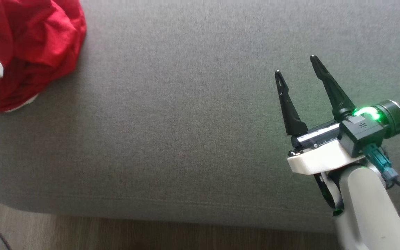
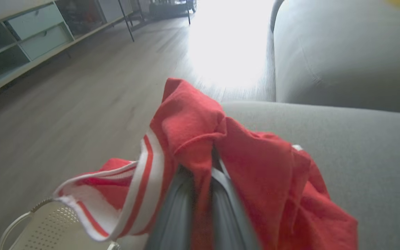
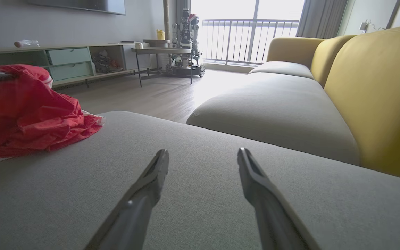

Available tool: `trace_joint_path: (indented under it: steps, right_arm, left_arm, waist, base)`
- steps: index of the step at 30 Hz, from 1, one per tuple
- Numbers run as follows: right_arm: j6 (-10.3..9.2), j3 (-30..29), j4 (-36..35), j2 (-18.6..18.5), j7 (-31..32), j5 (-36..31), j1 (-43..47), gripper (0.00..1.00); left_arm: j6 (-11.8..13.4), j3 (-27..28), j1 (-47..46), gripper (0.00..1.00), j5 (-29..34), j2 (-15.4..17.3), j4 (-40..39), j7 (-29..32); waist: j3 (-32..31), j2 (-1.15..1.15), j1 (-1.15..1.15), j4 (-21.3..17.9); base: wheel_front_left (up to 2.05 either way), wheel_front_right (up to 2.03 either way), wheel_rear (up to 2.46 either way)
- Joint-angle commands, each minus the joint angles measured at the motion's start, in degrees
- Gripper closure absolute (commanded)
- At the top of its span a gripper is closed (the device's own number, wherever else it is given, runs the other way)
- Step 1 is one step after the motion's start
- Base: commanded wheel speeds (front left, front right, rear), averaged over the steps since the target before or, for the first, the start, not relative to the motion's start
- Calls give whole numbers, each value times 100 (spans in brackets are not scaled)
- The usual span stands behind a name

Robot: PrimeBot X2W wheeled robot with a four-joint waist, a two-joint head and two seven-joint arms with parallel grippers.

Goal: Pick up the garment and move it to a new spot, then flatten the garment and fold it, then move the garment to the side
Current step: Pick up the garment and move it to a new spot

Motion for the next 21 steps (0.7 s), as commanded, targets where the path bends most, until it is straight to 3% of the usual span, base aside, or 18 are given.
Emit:
trace_joint_path:
  steps: [1,11,21]
  right_arm:
    - [-1,126,-146,33,-70,60,-31,0]
    - [-1,69,222,33,-332,381,69,0]
    - [-1,-196,425,33,-520,559,79,0]
  left_arm:
    - [52,189,-307,100,-39,411,-281,-181]
    - [75,130,-268,100,-139,205,-1635,-614]
    - [151,-319,502,100,-373,-554,-3860,115]
  waist:
    - [-186,0,0,12]
    - [-833,0,0,-123]
    - [-1235,0,0,-646]
  base:
    - [0,0,0]
    - [0,0,0]
    - [0,0,0]
